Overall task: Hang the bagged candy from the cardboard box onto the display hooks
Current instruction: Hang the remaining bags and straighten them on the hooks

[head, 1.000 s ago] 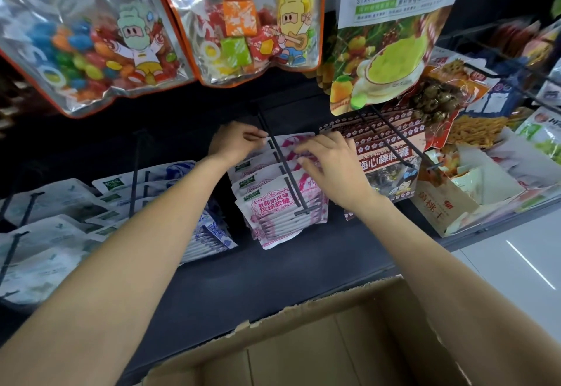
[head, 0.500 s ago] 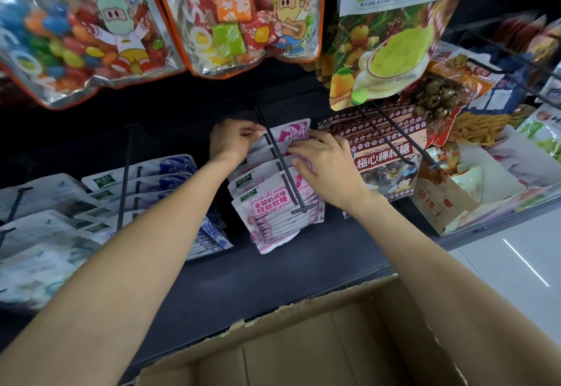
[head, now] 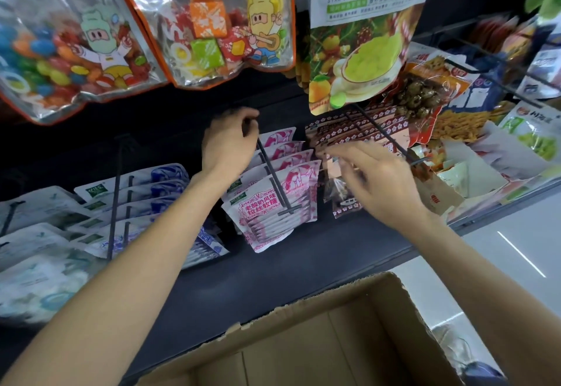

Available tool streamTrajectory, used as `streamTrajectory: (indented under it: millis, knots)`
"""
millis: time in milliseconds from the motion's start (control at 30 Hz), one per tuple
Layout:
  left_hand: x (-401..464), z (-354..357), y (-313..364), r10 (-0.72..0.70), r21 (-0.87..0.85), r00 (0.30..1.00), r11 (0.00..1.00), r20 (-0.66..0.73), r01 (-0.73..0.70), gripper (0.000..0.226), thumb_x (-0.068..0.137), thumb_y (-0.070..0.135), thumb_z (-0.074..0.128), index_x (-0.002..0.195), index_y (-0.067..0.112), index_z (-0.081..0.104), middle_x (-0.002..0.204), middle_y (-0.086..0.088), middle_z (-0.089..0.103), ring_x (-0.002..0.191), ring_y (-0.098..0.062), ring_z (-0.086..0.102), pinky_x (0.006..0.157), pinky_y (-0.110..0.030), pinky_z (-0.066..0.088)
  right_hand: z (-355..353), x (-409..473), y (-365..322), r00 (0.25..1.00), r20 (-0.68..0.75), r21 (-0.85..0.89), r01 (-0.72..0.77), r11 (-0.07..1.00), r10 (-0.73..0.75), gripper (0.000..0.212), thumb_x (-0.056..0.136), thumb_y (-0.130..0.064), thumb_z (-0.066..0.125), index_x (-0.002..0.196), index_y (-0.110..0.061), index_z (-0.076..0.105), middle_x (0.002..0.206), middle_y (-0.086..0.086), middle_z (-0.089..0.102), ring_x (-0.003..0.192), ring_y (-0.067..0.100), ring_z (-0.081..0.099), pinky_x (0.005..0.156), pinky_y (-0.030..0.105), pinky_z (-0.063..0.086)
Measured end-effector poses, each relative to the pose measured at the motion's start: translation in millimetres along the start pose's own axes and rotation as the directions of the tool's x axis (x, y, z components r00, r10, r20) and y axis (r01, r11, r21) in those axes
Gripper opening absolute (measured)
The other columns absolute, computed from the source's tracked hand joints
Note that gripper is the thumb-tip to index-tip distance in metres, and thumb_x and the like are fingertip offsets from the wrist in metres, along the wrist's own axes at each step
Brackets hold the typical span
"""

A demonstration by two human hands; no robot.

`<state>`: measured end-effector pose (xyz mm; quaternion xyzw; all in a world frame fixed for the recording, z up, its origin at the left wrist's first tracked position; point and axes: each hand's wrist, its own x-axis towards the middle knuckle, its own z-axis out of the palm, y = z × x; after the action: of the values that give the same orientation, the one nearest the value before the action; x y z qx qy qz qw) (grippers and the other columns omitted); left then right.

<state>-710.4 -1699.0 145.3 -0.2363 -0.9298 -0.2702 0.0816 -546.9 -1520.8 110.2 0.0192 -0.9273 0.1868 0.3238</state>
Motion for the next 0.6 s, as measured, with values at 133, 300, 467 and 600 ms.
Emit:
streamTrajectory:
  millis: [133,300,467,600]
  knots:
    - [-30.8,8.8,66.4,0.396,-0.152,0.918,0.909,0.023,-0.388,0.027,0.092,0.016,0.053,0.115,0.02,0.066,0.113,0.004,0.068,0.105,-0.014,0.059,0.101,-0.036,0.041,-49.4,5.1,39.1,0.961,-0.211,-0.052,-0.193,0.98,0.178,0.029,0.093,-0.008,0.045,0.109,-0.011,0.068,0.099,0.005,0.07,0.09,0.021,0.063,0.075,0.035,0.051]
    - [-25.7,73.6,117.3,0.296,0.247,0.836,0.862,0.462,-0.442,0.066,0.093,0.034,0.049,0.15,0.012,0.022,0.156,-0.004,0.024,0.144,-0.019,0.02,0.119,-0.042,0.0,-37.9,24.0,111.1,0.954,0.046,-0.189,-0.282,0.94,0.296,0.037,0.092,-0.001,0.047,0.123,-0.013,0.063,0.13,0.011,0.059,0.118,0.033,0.052,0.1,0.04,0.039]
    - [-30.1,103.0,124.9,0.174,0.334,0.874,0.876,0.454,-0.348,0.073,0.093,0.037,0.05,0.151,0.01,0.015,0.16,-0.006,0.006,0.147,-0.019,0.004,0.118,-0.047,-0.006,-17.7,18.4,132.8,0.897,0.362,-0.278,-0.157,0.948,0.255,0.041,0.096,-0.015,0.052,0.133,-0.031,0.054,0.156,0.003,0.026,0.143,0.034,0.02,0.108,0.055,0.028]
    - [-46.6,100.6,124.5,0.271,0.244,0.875,0.889,0.402,-0.387,0.063,0.093,0.032,0.05,0.148,0.015,0.026,0.159,-0.001,0.011,0.147,-0.016,0.007,0.116,-0.043,-0.006,-24.8,4.6,128.4,0.932,0.297,-0.193,-0.153,0.969,0.206,0.035,0.094,-0.013,0.054,0.126,-0.026,0.061,0.153,0.003,0.033,0.142,0.031,0.023,0.105,0.05,0.029]
